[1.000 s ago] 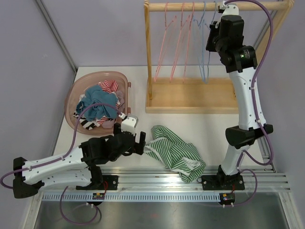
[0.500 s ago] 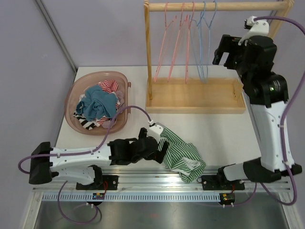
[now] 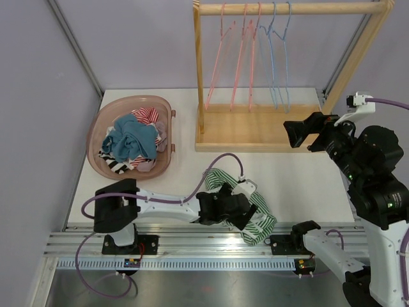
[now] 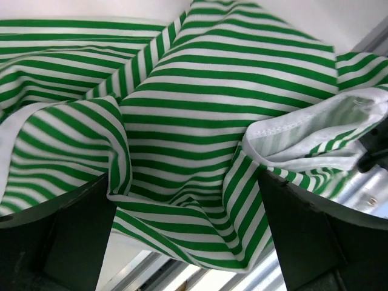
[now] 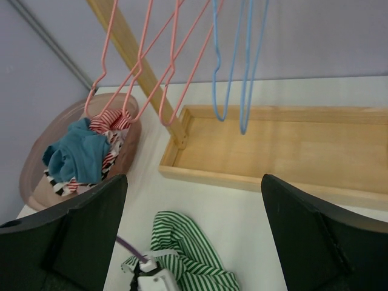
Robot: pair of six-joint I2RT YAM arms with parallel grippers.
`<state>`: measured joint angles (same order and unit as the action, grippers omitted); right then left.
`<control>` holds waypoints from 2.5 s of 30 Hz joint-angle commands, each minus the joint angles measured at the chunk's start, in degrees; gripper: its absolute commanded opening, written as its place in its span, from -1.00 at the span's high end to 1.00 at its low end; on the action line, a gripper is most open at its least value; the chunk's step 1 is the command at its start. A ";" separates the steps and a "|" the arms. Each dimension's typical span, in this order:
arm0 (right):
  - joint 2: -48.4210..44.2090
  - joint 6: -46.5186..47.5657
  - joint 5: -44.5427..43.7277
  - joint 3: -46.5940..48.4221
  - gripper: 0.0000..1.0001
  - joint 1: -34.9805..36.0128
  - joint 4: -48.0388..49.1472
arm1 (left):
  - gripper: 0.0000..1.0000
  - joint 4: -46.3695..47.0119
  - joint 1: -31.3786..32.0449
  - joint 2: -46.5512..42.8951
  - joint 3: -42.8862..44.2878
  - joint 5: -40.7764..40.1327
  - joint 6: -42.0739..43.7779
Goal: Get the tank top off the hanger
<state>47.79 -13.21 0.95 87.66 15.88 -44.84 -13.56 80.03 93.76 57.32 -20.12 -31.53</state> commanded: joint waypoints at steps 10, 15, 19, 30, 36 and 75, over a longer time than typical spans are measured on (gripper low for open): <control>-9.29 -2.34 15.48 -2.75 -0.99 0.20 3.27 | 0.58 8.99 1.18 13.91 -2.03 -0.71 -4.59; -11.66 -2.78 15.49 -2.75 -0.99 0.12 2.30 | 1.00 5.23 1.27 5.68 -5.02 -6.32 -6.61; -13.07 -2.78 14.87 -3.55 -0.99 0.12 2.21 | 1.00 -0.84 1.27 -3.39 -6.78 -14.65 -8.11; -14.13 -3.31 14.69 -4.69 -0.99 0.12 3.09 | 1.00 -27.53 -5.14 -27.56 -3.90 -32.94 -12.76; -14.22 -3.57 14.96 -3.46 -0.99 0.12 4.41 | 1.00 -35.92 -12.78 -37.32 2.60 -36.48 -9.35; -15.88 -8.85 26.48 -14.80 -0.99 0.20 10.13 | 0.98 -27.84 -77.30 22.71 37.08 15.46 4.11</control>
<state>32.86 -22.85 26.85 72.73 15.88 -35.00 -39.42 3.25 118.02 96.14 -8.01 -25.39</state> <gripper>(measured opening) 0.993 0.057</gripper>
